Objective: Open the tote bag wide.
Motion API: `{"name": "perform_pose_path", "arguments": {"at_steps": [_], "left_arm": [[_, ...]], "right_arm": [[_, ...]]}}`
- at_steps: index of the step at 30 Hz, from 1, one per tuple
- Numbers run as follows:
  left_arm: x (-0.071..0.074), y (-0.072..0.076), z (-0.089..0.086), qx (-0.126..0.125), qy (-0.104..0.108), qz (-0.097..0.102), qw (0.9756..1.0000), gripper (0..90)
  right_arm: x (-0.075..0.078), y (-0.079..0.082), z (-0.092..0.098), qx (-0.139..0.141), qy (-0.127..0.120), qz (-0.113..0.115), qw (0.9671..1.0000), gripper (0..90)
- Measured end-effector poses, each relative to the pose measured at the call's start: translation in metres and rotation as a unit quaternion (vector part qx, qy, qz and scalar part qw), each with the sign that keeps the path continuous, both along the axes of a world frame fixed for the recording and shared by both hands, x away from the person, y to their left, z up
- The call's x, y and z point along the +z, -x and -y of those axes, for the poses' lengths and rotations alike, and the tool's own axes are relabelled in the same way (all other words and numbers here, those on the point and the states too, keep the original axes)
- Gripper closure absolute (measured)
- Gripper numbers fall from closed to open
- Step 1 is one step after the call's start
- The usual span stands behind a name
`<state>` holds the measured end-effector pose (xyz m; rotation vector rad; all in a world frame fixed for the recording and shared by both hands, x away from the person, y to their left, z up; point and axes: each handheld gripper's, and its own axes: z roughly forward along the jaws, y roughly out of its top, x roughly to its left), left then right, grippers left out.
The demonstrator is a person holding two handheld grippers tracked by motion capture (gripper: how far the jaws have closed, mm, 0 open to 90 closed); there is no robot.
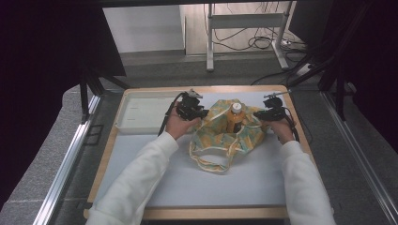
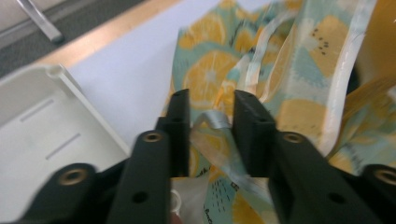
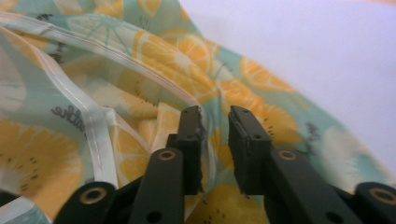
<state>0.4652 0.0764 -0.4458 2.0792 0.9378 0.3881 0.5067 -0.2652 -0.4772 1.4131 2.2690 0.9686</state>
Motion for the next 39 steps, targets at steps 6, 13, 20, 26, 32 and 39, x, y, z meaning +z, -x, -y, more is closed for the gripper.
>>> {"name": "perform_pose_path", "arguments": {"at_steps": [6, 13, 20, 26, 32, 39], "left_arm": [[0.023, 0.016, -0.012, -0.005, 0.032, 0.031, 0.9990, 46.0], [0.032, 0.037, -0.018, -0.035, 0.058, 0.039, 0.9970, 54.6], [0.017, 0.053, -0.007, -0.078, 0.039, 0.020, 0.9960, 84.9], [0.001, 0.058, 0.007, -0.089, 0.027, 0.000, 0.9957, 89.3], [-0.014, 0.061, 0.028, -0.097, 0.009, -0.008, 0.9952, 89.1], [-0.031, 0.054, 0.045, -0.095, 0.010, -0.029, 0.9950, 88.4]], "right_arm": [[0.024, 0.017, 0.013, -0.015, -0.009, 0.049, 0.9987, 52.1], [0.047, 0.040, 0.022, -0.013, -0.021, 0.086, 0.9960, 54.6], [0.053, 0.065, 0.015, 0.042, -0.050, 0.076, 0.9950, 81.6], [0.047, 0.079, -0.005, 0.081, -0.055, 0.068, 0.9929, 89.0], [0.046, 0.078, -0.025, 0.095, -0.048, 0.068, 0.9920, 88.9], [0.050, 0.059, -0.043, 0.089, -0.027, 0.067, 0.9934, 89.0]]}}
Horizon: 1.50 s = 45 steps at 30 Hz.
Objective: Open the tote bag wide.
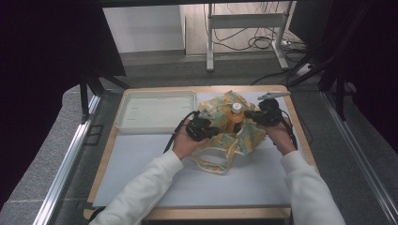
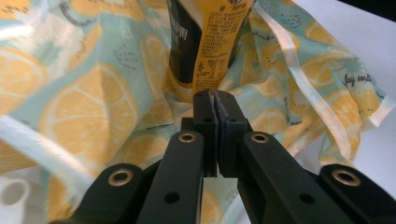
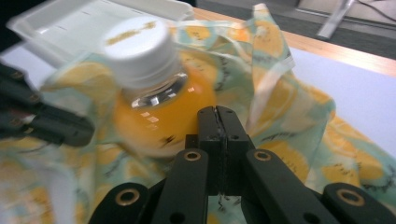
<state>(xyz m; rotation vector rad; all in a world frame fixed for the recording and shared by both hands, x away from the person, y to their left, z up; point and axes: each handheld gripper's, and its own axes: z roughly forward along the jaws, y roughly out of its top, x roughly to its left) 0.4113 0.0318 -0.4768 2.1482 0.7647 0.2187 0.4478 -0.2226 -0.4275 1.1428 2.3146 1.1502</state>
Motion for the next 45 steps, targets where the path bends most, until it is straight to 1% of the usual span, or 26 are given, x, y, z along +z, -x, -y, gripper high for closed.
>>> {"name": "perform_pose_path", "arguments": {"at_steps": [1, 2, 4, 5, 7, 10, 13, 16, 19, 22, 25, 26, 31, 35, 38, 40, 41, 43, 45], "left_arm": [[-0.002, -0.001, 0.001, 0.001, -0.001, -0.003, 1.0000, 88.3], [-0.004, -0.003, 0.002, 0.003, -0.002, -0.004, 1.0000, 88.2], [-0.009, -0.007, 0.004, 0.009, -0.003, -0.008, 0.9999, 88.1], [-0.011, -0.009, 0.006, 0.012, -0.002, -0.012, 0.9999, 88.0], [-0.016, -0.015, 0.009, 0.018, -0.005, -0.014, 0.9997, 88.0], [-0.020, -0.022, 0.013, 0.027, -0.005, -0.017, 0.9995, 88.3], [-0.025, -0.026, 0.017, 0.028, -0.011, -0.029, 0.9991, 89.0], [-0.029, -0.024, 0.020, 0.020, -0.020, -0.037, 0.9989, 89.4], [-0.032, -0.021, 0.019, 0.007, -0.022, -0.051, 0.9984, 89.6], [-0.035, -0.019, 0.017, -0.003, -0.023, -0.062, 0.9978, 89.6], [-0.038, -0.016, 0.016, -0.014, -0.020, -0.076, 0.9968, 89.7], [-0.039, -0.015, 0.015, -0.021, -0.021, -0.077, 0.9966, 89.7], [-0.039, -0.008, 0.014, -0.039, -0.029, -0.079, 0.9957, 89.7], [-0.039, -0.005, 0.015, -0.044, -0.025, -0.084, 0.9952, 89.7], [-0.038, -0.004, 0.014, -0.045, -0.022, -0.084, 0.9952, 89.7], [-0.037, -0.004, 0.012, -0.043, -0.017, -0.081, 0.9957, 89.7], [-0.035, -0.003, 0.012, -0.041, -0.014, -0.078, 0.9960, 89.7], [-0.031, -0.004, 0.010, -0.036, -0.005, -0.073, 0.9967, 89.6], [-0.026, -0.005, 0.009, -0.030, 0.001, -0.066, 0.9973, 89.6]], "right_arm": [[-0.002, -0.004, -0.001, -0.004, 0.006, -0.006, 1.0000, 89.0], [-0.006, -0.009, 0.000, -0.009, 0.005, -0.012, 0.9999, 88.9], [-0.015, -0.018, 0.002, -0.021, 0.012, -0.025, 0.9994, 89.0], [-0.020, -0.022, 0.004, -0.027, 0.010, -0.035, 0.9990, 89.0], [-0.030, -0.029, 0.008, -0.038, -0.001, -0.053, 0.9979, 89.0], [-0.041, -0.035, 0.008, -0.041, -0.004, -0.068, 0.9969, 89.0], [-0.047, -0.039, 0.005, -0.036, 0.009, -0.075, 0.9965, 89.0], [-0.052, -0.043, 0.005, -0.038, 0.017, -0.082, 0.9957, 89.0], [-0.057, -0.049, 0.009, -0.043, 0.035, -0.091, 0.9943, 89.0], [-0.064, -0.055, 0.018, -0.056, 0.040, -0.104, 0.9922, 88.9], [-0.070, -0.061, 0.026, -0.074, 0.041, -0.110, 0.9903, 88.9], [-0.071, -0.062, 0.029, -0.079, 0.041, -0.112, 0.9897, 88.9], [-0.073, -0.068, 0.040, -0.102, 0.036, -0.113, 0.9878, 88.9], [-0.075, -0.072, 0.046, -0.117, 0.033, -0.117, 0.9856, 89.0], [-0.074, -0.073, 0.047, -0.121, 0.036, -0.114, 0.9854, 89.0], [-0.072, -0.070, 0.045, -0.118, 0.040, -0.107, 0.9864, 89.0], [-0.070, -0.068, 0.043, -0.115, 0.038, -0.101, 0.9875, 89.0], [-0.064, -0.062, 0.040, -0.103, 0.037, -0.086, 0.9903, 89.0], [-0.056, -0.055, 0.035, -0.094, 0.046, -0.067, 0.9922, 89.0]]}}
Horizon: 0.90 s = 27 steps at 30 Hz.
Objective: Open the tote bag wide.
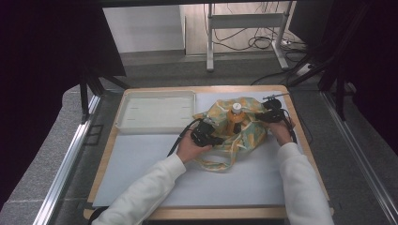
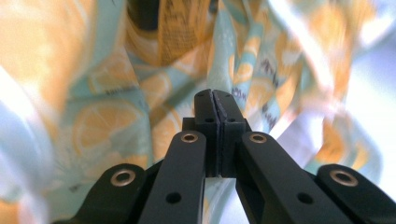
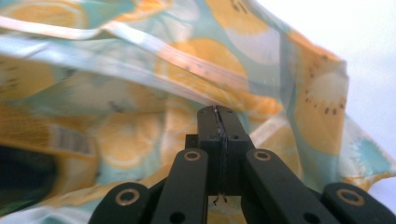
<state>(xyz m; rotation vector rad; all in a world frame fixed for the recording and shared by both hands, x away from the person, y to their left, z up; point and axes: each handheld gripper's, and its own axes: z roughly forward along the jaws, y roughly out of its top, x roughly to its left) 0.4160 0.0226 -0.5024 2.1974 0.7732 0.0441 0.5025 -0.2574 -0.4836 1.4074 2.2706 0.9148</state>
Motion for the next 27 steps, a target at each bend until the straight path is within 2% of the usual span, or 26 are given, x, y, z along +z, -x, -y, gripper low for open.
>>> {"name": "perform_pose_path", "arguments": {"at_steps": [6, 8, 11, 14, 17, 19, 22, 24, 27], "left_arm": [[0.020, -0.007, -0.004, 0.014, 0.017, 0.017, 0.9996, 89.3], [0.025, -0.010, -0.003, 0.017, 0.012, 0.022, 0.9995, 89.3], [0.028, -0.018, -0.001, 0.028, -0.003, 0.032, 0.9991, 88.9], [0.023, -0.033, -0.001, 0.043, -0.004, 0.011, 0.9990, 89.1], [0.016, -0.045, 0.002, 0.057, -0.011, 0.000, 0.9983, 89.4], [0.012, -0.051, 0.004, 0.063, -0.017, -0.002, 0.9979, 89.5], [0.008, -0.060, 0.009, 0.067, -0.018, 0.000, 0.9976, 89.6], [0.007, -0.065, 0.013, 0.067, -0.022, 0.001, 0.9975, 89.7], [0.007, -0.070, 0.018, 0.070, -0.024, 0.002, 0.9972, 89.7]], "right_arm": [[0.029, 0.026, -0.010, 0.036, -0.013, 0.040, 0.9985, 89.0], [0.036, 0.034, -0.014, 0.042, -0.010, 0.044, 0.9981, 89.0], [0.036, 0.044, -0.023, 0.062, 0.001, 0.039, 0.9973, 89.0], [0.025, 0.046, -0.032, 0.064, 0.018, 0.035, 0.9972, 88.9], [0.008, 0.041, -0.036, 0.053, 0.018, 0.008, 0.9984, 89.0], [-0.004, 0.040, -0.038, 0.055, 0.014, -0.010, 0.9983, 89.0], [-0.018, 0.045, -0.040, 0.071, 0.021, -0.025, 0.9970, 89.1], [-0.024, 0.051, -0.038, 0.084, 0.021, -0.036, 0.9956, 89.1], [-0.027, 0.060, -0.034, 0.103, 0.021, -0.040, 0.9937, 89.2]]}}
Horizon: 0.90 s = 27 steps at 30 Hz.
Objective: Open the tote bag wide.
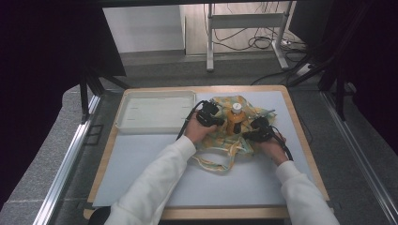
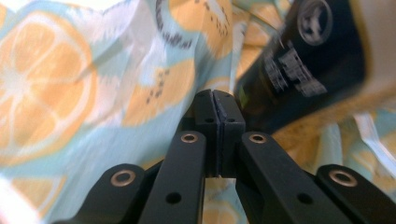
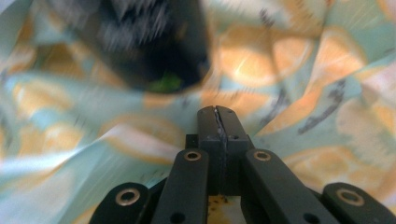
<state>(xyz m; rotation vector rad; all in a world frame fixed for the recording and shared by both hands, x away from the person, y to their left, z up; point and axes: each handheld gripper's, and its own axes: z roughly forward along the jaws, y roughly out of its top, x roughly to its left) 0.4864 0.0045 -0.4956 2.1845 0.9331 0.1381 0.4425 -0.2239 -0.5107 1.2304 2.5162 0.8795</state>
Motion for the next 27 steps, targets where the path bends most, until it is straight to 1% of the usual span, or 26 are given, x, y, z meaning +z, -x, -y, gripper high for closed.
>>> {"name": "perform_pose_path", "arguments": {"at_steps": [1, 3, 4, 5, 6, 9, 12, 15, 17, 18, 23, 25, 27], "left_arm": [[-0.001, -0.002, 0.001, 0.000, 0.000, 0.000, 1.0000, 89.7], [-0.003, -0.005, 0.003, 0.004, -0.001, -0.001, 1.0000, 89.7], [-0.004, -0.007, 0.003, 0.007, -0.001, -0.003, 1.0000, 89.7], [-0.006, -0.009, 0.003, 0.009, -0.003, -0.005, 0.9999, 89.8], [-0.007, -0.010, 0.003, 0.013, -0.001, -0.006, 0.9999, 89.7], [-0.011, -0.014, 0.002, 0.018, -0.003, -0.012, 0.9998, 89.8], [-0.013, -0.017, 0.001, 0.022, -0.003, -0.014, 0.9997, 89.8], [-0.011, -0.016, 0.000, 0.019, 0.003, -0.015, 0.9997, 89.8], [-0.007, -0.012, -0.001, 0.013, 0.007, -0.008, 0.9999, 89.8], [-0.004, -0.010, -0.001, 0.010, 0.010, -0.005, 0.9999, 89.8], [0.012, 0.007, -0.006, -0.010, 0.018, 0.019, 0.9996, 89.8], [0.019, 0.015, -0.008, -0.017, 0.023, 0.028, 0.9992, 89.8], [0.024, 0.022, -0.011, -0.020, 0.026, 0.032, 0.9989, 89.7]], "right_arm": [[0.000, 0.003, 0.002, 0.008, -0.001, 0.000, 1.0000, 89.2], [0.002, 0.009, 0.005, 0.022, 0.004, -0.005, 0.9997, 89.3], [0.002, 0.011, 0.006, 0.026, 0.008, -0.007, 0.9996, 89.3], [0.002, 0.013, 0.007, 0.031, 0.006, -0.012, 0.9994, 89.3], [0.002, 0.015, 0.008, 0.034, 0.007, -0.015, 0.9993, 89.3], [0.003, 0.020, 0.009, 0.039, 0.010, -0.018, 0.9990, 89.3], [0.003, 0.021, 0.010, 0.040, 0.008, -0.021, 0.9990, 89.3], [0.003, 0.020, 0.011, 0.039, 0.006, -0.021, 0.9990, 89.3], [0.003, 0.019, 0.012, 0.039, 0.006, -0.015, 0.9991, 89.2], [0.004, 0.019, 0.013, 0.037, 0.000, -0.010, 0.9993, 89.3], [0.015, 0.020, 0.018, 0.025, -0.031, 0.021, 0.9990, 89.3], [0.022, 0.021, 0.021, 0.017, -0.048, 0.032, 0.9982, 89.3], [0.028, 0.022, 0.024, 0.014, -0.064, 0.043, 0.9970, 89.3]]}}
